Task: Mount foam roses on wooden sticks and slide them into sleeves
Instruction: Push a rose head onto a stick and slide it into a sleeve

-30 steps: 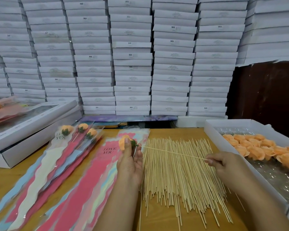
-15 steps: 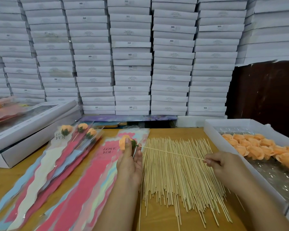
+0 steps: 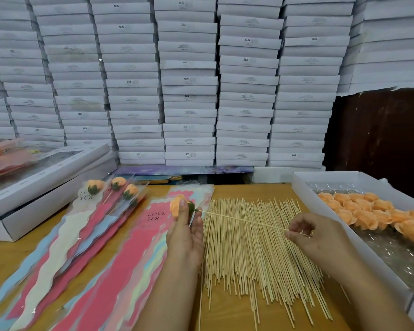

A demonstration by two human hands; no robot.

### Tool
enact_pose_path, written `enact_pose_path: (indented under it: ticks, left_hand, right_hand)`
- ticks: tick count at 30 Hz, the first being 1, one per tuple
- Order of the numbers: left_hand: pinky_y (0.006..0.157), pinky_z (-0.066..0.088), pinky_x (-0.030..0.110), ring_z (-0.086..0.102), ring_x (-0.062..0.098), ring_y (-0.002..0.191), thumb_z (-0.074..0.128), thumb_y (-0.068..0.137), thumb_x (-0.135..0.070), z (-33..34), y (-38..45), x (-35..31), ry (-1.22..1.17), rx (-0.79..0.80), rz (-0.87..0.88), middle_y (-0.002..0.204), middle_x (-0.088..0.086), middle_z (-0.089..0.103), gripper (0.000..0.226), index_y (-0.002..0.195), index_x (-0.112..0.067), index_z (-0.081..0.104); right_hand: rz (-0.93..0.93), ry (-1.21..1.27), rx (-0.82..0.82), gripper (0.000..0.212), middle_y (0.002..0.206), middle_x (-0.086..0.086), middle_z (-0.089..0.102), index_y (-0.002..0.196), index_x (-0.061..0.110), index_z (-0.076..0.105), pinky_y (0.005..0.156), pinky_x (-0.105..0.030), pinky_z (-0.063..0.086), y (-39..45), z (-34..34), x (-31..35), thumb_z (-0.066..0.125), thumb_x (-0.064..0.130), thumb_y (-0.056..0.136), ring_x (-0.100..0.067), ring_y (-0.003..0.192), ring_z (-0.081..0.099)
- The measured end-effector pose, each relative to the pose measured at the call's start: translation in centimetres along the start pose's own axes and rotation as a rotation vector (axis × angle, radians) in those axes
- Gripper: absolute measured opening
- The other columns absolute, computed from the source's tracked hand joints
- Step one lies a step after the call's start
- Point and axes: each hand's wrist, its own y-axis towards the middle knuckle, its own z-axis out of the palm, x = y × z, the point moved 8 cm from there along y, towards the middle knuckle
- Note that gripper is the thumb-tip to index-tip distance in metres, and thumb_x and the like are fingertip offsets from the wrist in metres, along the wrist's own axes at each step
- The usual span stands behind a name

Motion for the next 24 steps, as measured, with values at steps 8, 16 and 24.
enact_pose_path:
  ticks: [8,16,24]
  left_hand:
    - [0.049,0.054,0.015,0.065,0.012,0.073,0.072,0.089,-0.023,-0.15,0.05,0.20,0.006,-0.023,-0.008,0.091,0.007,0.071,0.019,0.100,-0.007,0.067]
    - [0.047,0.052,0.014,0.065,0.012,0.070,0.074,0.089,-0.023,-0.35,0.19,0.32,0.017,-0.025,-0.007,0.086,0.007,0.070,0.017,0.096,-0.009,0.068]
    - [0.046,0.051,0.014,0.065,0.012,0.069,0.074,0.088,-0.022,-0.32,0.35,0.45,0.029,-0.026,-0.009,0.082,0.004,0.070,0.015,0.095,-0.010,0.069]
  right_hand:
    - [0.001,0.012,0.008,0.025,0.066,0.013,0.064,0.065,0.034,0.066,0.058,-0.021,0.038,-0.08,-0.02,0.10,0.084,0.021,0.078,-0.004,0.069,0.058]
    - [-0.057,-0.015,0.049,0.026,0.081,0.034,0.063,0.067,0.036,0.066,0.064,-0.021,0.040,-0.05,0.29,0.42,0.080,0.020,0.082,0.010,0.082,0.057]
    - [-0.057,-0.032,0.077,0.023,0.075,0.010,0.067,0.071,0.034,0.065,0.065,-0.025,0.043,-0.21,0.32,0.69,0.074,0.022,0.088,-0.005,0.078,0.060]
